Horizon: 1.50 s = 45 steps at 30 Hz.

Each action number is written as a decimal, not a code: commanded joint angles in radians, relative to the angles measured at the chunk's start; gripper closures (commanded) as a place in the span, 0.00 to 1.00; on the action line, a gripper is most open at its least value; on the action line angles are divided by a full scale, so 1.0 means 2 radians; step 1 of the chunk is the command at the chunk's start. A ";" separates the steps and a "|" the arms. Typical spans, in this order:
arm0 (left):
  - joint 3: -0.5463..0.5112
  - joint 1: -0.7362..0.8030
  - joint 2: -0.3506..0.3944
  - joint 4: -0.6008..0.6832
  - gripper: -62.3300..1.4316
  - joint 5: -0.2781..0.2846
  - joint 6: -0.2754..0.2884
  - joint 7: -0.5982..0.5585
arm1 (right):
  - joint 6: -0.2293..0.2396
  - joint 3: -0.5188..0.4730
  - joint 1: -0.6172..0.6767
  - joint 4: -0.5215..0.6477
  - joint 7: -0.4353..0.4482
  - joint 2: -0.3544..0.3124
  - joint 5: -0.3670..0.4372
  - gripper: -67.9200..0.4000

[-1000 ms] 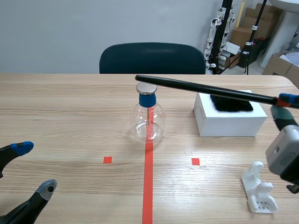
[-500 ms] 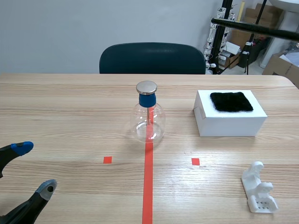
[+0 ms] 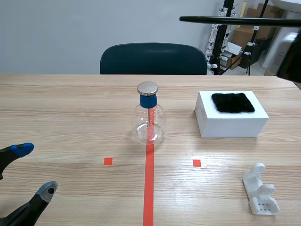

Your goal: Do the electroscope experiment. move the rod toward and away from the electroscope

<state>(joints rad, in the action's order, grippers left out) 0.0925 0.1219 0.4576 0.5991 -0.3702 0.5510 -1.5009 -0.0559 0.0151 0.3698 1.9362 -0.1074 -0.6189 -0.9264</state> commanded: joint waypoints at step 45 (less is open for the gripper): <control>-0.001 0.000 0.007 0.004 0.00 0.005 0.000 -0.015 | 0.002 0.121 -0.083 -0.073 0.000 0.010 -0.101 0.89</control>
<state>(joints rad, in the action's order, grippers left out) 0.0925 0.1219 0.4576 0.5991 -0.3702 0.5510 -1.5009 -0.0368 0.2714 0.2035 1.7542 -0.0978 -0.5793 -1.1309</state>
